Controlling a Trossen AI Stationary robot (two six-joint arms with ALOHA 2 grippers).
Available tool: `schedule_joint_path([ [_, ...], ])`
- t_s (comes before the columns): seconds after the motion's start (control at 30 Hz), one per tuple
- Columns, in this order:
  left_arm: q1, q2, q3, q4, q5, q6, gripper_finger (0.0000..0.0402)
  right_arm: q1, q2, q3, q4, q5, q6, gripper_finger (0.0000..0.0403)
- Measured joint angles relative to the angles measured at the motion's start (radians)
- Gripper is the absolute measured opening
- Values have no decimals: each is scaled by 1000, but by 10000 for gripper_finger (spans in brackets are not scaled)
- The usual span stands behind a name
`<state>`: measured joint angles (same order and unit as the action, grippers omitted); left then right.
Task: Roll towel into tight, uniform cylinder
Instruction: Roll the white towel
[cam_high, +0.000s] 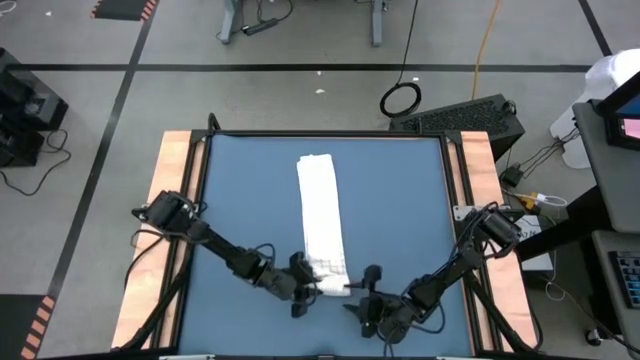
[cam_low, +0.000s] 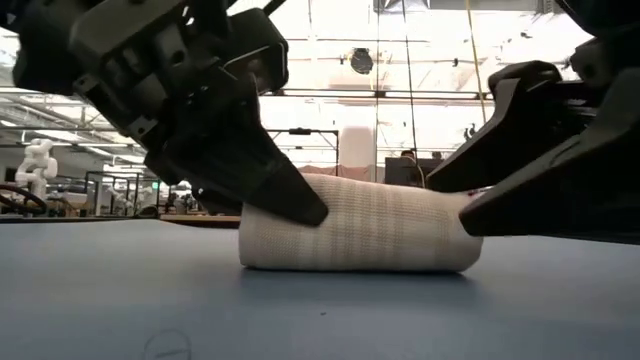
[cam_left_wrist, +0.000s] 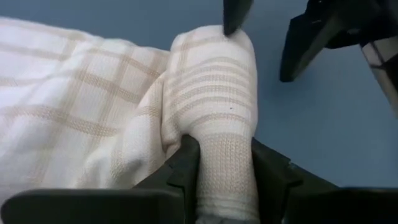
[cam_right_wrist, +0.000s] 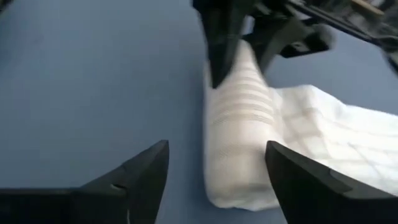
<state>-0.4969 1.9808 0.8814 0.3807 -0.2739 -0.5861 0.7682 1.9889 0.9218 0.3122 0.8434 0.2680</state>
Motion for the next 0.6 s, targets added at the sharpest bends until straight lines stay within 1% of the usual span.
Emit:
schedule_joint_path([
  [0.07, 11, -1, 0, -12, 25, -28, 110, 1, 0, 0, -8, 45, 11, 259],
  [0.17, 26, -3, 1, -34, 54, -70, 106, -10, -1, 1, 0, 53, 2, 260],
  [0.23, 34, -3, 1, -37, 73, -88, 105, -30, -1, 1, -13, 19, 24, 260],
  [0.37, 39, -4, 1, -38, 93, -90, 106, -81, -2, 1, -53, -79, 123, 257],
  [0.5, 39, -4, 0, -38, 94, -99, 106, -115, -8, 3, -72, -149, 197, 236],
  [0.6, 39, -4, -1, -40, 95, -123, 106, -118, -8, 3, -69, -155, 206, 214],
])
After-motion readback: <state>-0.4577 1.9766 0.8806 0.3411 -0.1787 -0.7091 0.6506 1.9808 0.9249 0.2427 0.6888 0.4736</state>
